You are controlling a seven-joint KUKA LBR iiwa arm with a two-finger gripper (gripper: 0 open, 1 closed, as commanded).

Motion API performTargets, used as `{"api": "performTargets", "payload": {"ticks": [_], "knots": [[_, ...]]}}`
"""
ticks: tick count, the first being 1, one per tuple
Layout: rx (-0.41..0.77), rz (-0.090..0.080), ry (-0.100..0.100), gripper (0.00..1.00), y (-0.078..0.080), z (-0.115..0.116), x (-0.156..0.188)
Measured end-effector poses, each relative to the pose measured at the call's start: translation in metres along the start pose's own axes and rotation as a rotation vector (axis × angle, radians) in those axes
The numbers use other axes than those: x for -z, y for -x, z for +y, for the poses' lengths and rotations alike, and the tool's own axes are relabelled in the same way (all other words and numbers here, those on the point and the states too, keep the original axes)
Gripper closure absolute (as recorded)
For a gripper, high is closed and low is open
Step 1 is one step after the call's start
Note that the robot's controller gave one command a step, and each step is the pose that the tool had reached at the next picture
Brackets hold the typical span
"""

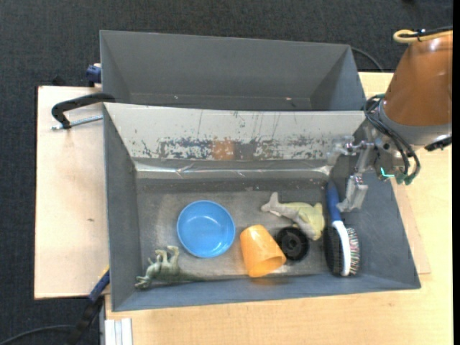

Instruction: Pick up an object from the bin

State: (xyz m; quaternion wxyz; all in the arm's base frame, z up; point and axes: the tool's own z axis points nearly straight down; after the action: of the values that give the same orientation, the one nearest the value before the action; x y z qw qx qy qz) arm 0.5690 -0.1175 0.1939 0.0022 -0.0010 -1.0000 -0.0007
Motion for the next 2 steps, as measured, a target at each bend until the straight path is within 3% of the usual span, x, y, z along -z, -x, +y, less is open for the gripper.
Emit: {"api": "performTargets", "payload": {"ticks": [1, 2], "knots": [[-0.252, 0.000, 0.002, 0.00, 0.022, 0.059, -0.126], [-0.447, -0.006, 0.002, 0.00, -0.017, 0.069, -0.092]]}}
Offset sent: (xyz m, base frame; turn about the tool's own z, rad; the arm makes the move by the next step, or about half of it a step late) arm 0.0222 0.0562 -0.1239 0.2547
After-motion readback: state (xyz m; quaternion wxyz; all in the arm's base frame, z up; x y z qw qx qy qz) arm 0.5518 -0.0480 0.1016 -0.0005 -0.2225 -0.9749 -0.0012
